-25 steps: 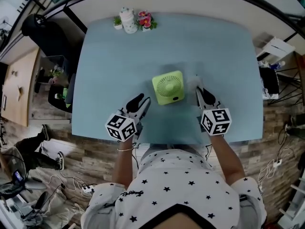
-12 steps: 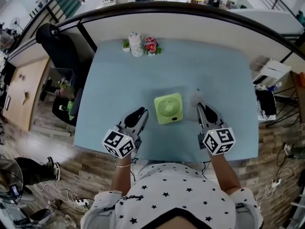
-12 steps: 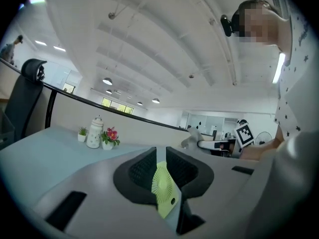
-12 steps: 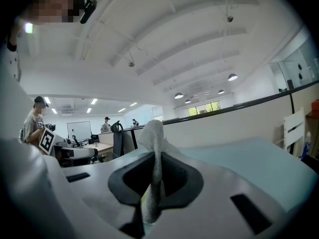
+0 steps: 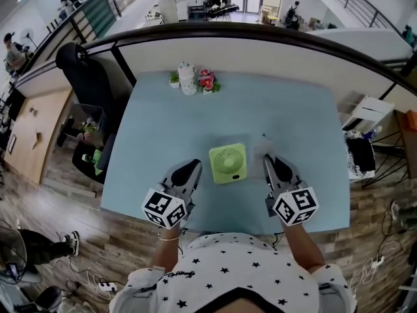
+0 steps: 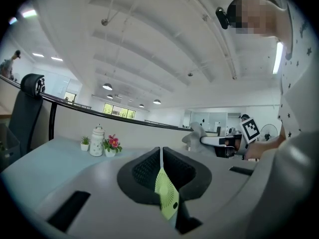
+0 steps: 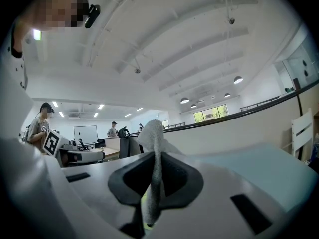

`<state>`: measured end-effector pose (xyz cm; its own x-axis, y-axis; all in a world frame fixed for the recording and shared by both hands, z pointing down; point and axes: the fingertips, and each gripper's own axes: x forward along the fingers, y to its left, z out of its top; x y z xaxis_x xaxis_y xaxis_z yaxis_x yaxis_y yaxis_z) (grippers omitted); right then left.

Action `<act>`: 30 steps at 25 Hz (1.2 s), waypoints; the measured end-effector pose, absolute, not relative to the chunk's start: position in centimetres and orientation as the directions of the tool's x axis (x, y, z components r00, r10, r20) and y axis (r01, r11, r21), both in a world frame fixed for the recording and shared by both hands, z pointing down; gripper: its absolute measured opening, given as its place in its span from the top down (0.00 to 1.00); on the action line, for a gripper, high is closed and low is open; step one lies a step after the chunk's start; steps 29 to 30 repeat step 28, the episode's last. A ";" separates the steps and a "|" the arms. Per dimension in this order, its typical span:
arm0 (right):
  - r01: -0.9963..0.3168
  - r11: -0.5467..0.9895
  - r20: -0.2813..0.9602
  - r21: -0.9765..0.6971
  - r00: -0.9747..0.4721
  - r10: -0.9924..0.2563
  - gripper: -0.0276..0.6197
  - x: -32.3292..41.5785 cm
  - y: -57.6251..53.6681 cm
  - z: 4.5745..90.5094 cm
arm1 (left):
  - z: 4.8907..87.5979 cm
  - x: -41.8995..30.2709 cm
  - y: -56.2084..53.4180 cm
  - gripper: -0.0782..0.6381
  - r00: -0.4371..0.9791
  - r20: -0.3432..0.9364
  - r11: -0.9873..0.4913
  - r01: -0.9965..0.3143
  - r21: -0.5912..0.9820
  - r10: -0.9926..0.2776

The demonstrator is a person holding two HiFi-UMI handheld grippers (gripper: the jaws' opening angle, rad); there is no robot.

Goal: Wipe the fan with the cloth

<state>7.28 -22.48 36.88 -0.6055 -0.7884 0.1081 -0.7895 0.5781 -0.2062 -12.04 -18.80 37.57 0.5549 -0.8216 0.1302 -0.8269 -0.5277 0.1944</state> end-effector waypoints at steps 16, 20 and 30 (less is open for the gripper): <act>-0.791 0.578 0.112 -0.203 -0.605 -0.789 0.92 7.6 -22.2 37.0 | 37.5 -11.3 -18.5 0.83 0.542 0.159 -0.522 -0.839 0.152 -0.825; -0.790 0.579 0.112 -0.198 -0.606 -0.788 0.92 7.6 -22.5 37.2 | 37.5 -11.3 -18.6 0.83 0.542 0.155 -0.522 -0.839 0.151 -0.826; -0.789 0.583 0.107 -0.193 -0.608 -0.787 0.92 7.6 -22.6 36.8 | 37.0 -11.3 -18.7 0.83 0.545 0.143 -0.526 -0.837 0.147 -0.826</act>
